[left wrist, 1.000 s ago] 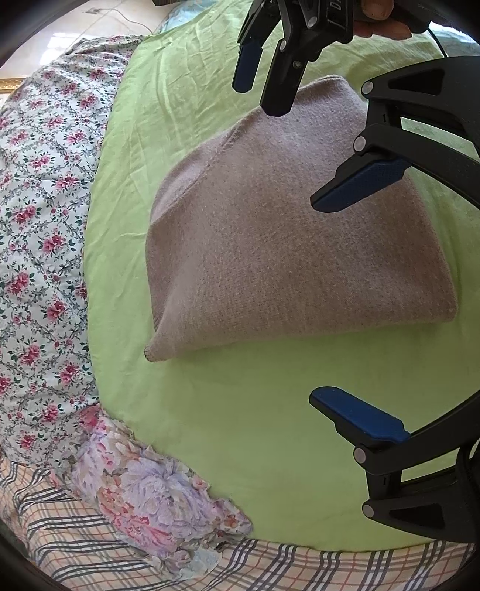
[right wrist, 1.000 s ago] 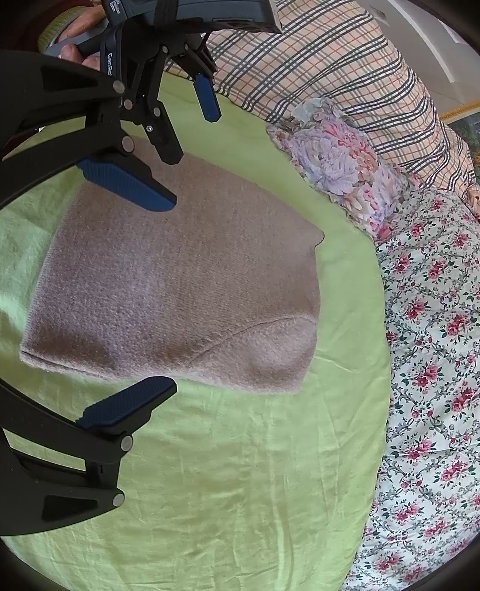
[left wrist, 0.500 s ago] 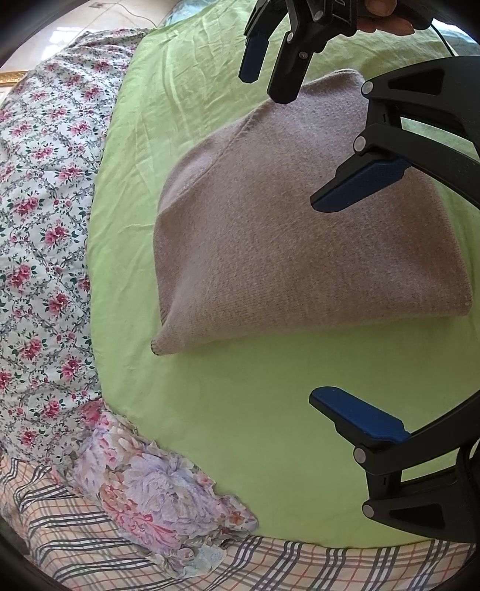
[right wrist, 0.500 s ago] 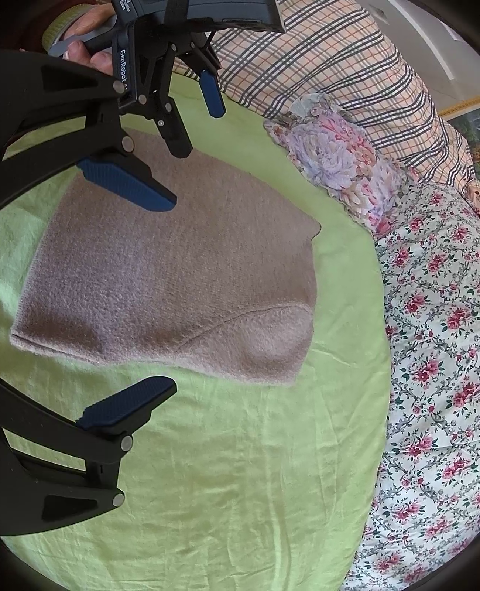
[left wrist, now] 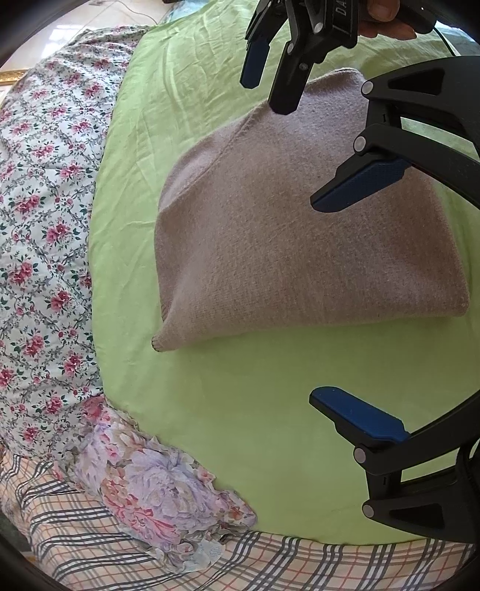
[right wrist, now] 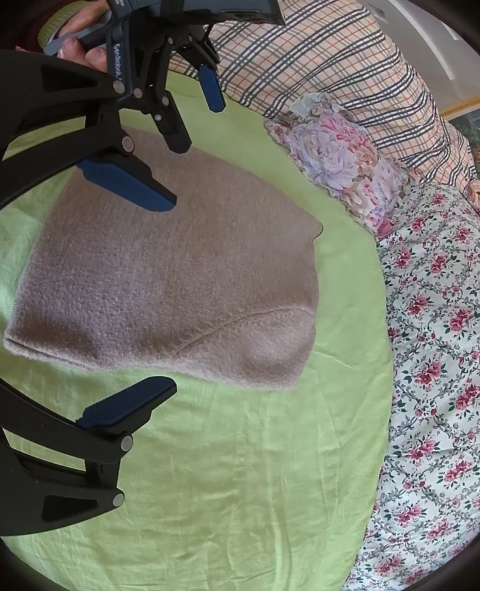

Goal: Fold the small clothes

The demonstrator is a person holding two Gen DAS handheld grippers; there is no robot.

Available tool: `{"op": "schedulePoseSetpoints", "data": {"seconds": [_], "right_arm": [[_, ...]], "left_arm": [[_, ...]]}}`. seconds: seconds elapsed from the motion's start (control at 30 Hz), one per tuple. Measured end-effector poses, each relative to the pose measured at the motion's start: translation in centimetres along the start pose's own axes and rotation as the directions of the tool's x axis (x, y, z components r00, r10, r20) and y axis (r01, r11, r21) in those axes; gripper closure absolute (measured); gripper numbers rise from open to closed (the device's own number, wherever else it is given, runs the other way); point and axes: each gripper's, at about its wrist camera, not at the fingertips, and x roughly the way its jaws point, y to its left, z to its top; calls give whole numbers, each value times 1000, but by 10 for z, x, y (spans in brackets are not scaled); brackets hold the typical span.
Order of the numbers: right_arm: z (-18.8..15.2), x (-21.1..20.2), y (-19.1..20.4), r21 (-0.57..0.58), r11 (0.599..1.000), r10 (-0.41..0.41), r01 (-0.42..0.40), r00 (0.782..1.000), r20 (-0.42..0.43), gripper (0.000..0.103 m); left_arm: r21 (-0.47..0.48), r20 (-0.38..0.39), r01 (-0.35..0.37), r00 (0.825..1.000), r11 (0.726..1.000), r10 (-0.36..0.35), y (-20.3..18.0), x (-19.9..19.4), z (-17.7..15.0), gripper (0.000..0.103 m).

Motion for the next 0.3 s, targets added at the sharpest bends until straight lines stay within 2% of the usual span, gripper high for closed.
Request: {"op": "schedulePoseSetpoints", "data": {"seconds": [0.3], "right_arm": [[0, 8, 3, 13, 1000, 10, -10, 1000, 3, 12]], "left_arm": [[-9, 4, -6, 1000, 1000, 6, 2, 5, 0, 7]]}}
